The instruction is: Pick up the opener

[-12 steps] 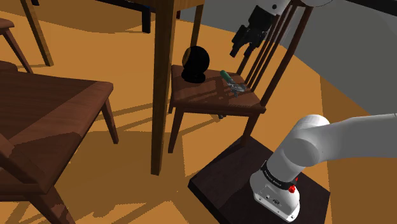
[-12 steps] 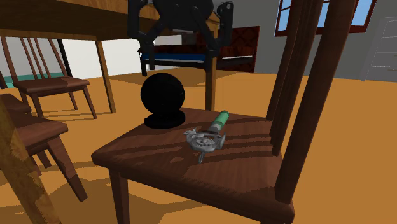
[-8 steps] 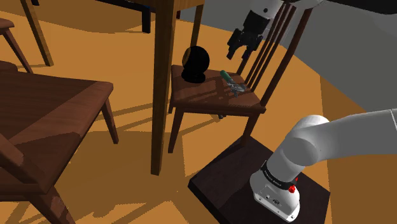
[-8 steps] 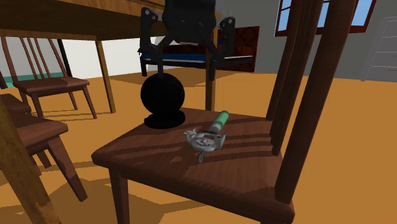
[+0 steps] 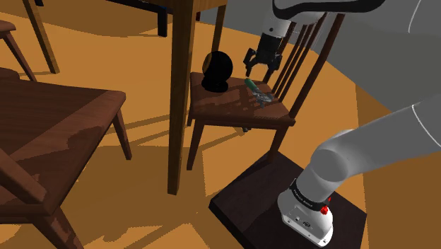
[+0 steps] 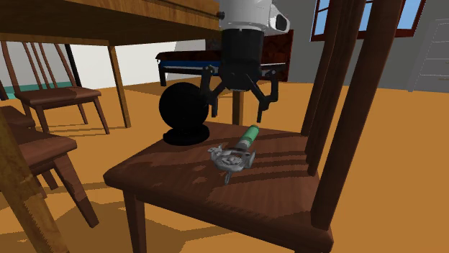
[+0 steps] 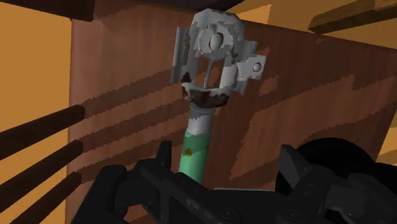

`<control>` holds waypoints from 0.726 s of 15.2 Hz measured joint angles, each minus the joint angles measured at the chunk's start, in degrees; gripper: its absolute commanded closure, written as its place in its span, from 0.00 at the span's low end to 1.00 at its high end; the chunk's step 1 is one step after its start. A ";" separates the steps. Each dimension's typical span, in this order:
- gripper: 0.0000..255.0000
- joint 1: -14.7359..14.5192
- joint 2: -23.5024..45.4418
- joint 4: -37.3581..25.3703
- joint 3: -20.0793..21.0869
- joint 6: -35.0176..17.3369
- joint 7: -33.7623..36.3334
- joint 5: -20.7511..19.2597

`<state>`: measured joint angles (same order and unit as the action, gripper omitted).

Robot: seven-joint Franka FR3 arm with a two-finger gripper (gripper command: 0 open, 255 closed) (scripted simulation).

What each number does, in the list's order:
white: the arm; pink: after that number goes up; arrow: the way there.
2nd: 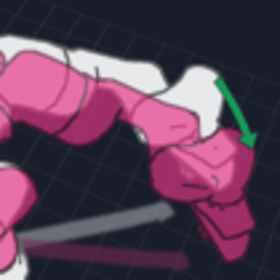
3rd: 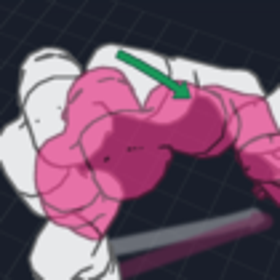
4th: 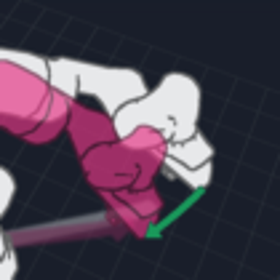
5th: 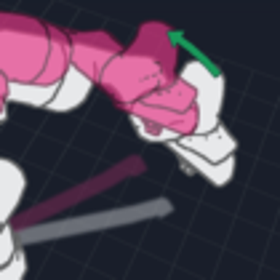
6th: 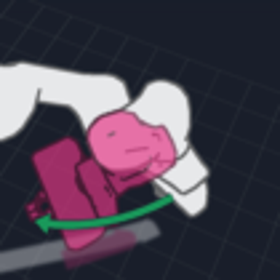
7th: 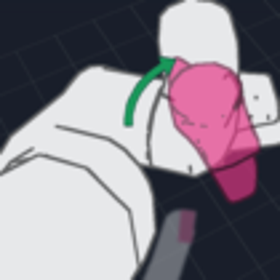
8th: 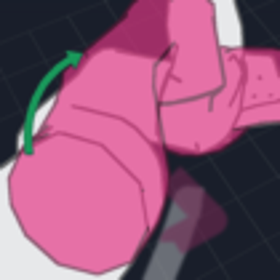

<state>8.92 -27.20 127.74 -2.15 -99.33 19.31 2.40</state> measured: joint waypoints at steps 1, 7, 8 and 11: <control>0.00 0.73 1.64 0.05 -0.31 -0.29 1.47 0.04; 0.00 2.03 4.66 2.53 -1.23 -3.61 3.07 -0.05; 0.00 2.01 4.53 3.34 -1.18 -4.28 3.13 -0.02; 1.00 2.07 4.74 4.88 -1.27 -6.02 2.95 -0.04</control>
<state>10.99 -22.46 132.61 -3.42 -105.34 22.27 2.36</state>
